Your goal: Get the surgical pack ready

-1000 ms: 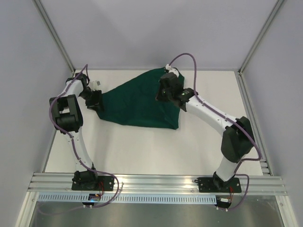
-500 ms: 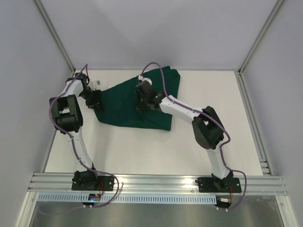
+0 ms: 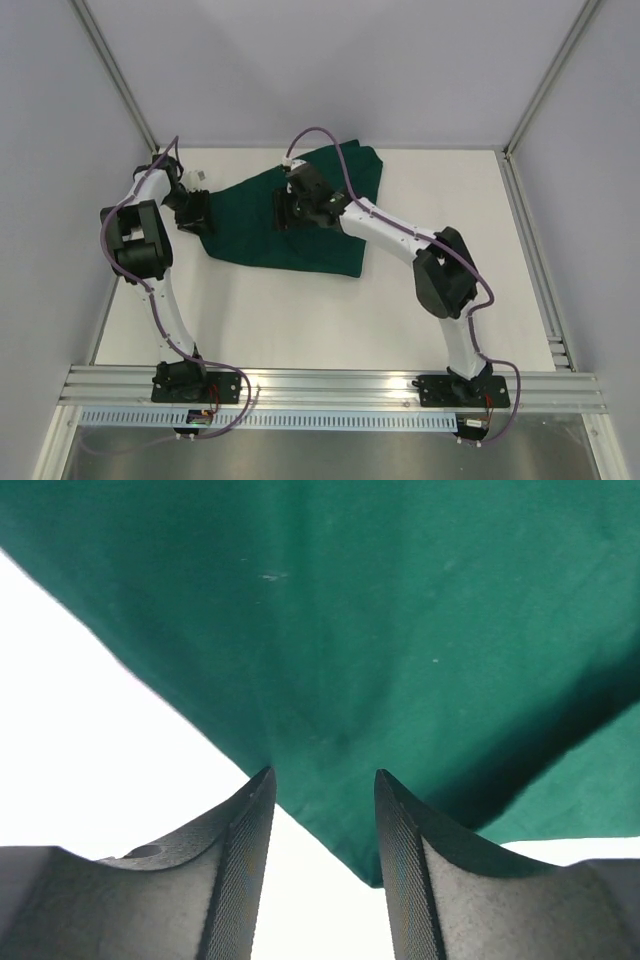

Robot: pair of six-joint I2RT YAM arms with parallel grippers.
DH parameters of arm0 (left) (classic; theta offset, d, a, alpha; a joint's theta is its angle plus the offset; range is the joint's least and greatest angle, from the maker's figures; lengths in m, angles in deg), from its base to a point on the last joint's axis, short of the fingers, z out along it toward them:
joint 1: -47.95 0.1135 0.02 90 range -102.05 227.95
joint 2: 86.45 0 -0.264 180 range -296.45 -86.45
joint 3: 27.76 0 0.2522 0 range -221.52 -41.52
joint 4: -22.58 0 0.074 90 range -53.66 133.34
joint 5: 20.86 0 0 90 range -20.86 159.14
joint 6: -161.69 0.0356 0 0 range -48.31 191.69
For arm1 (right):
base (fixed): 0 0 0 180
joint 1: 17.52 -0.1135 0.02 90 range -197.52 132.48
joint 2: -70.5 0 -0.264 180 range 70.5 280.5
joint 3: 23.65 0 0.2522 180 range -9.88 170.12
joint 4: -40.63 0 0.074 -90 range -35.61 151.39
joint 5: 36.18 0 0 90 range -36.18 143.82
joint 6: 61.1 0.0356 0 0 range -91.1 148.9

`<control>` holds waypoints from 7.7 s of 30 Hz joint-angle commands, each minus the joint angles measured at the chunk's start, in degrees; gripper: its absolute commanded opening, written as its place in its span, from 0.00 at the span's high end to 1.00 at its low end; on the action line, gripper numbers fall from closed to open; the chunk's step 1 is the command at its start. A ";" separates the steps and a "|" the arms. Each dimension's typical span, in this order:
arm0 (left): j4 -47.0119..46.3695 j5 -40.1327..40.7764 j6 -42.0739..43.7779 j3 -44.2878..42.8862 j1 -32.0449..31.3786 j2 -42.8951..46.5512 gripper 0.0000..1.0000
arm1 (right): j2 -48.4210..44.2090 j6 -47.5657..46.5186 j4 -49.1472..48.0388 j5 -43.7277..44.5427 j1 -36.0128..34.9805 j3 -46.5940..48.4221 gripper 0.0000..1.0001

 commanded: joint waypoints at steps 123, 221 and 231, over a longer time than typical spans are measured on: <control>2.00 -24.86 10.20 -7.39 -41.64 21.08 0.40 | -21.06 8.67 -0.88 -6.00 20.85 -23.50 0.50; 4.53 -14.11 11.94 17.66 -24.67 20.55 0.41 | -7.61 -5.21 5.01 -14.87 21.55 -20.77 1.00; 9.38 -18.43 11.70 18.11 -18.61 30.05 0.36 | -10.95 -15.48 7.19 -23.93 19.44 -28.07 0.99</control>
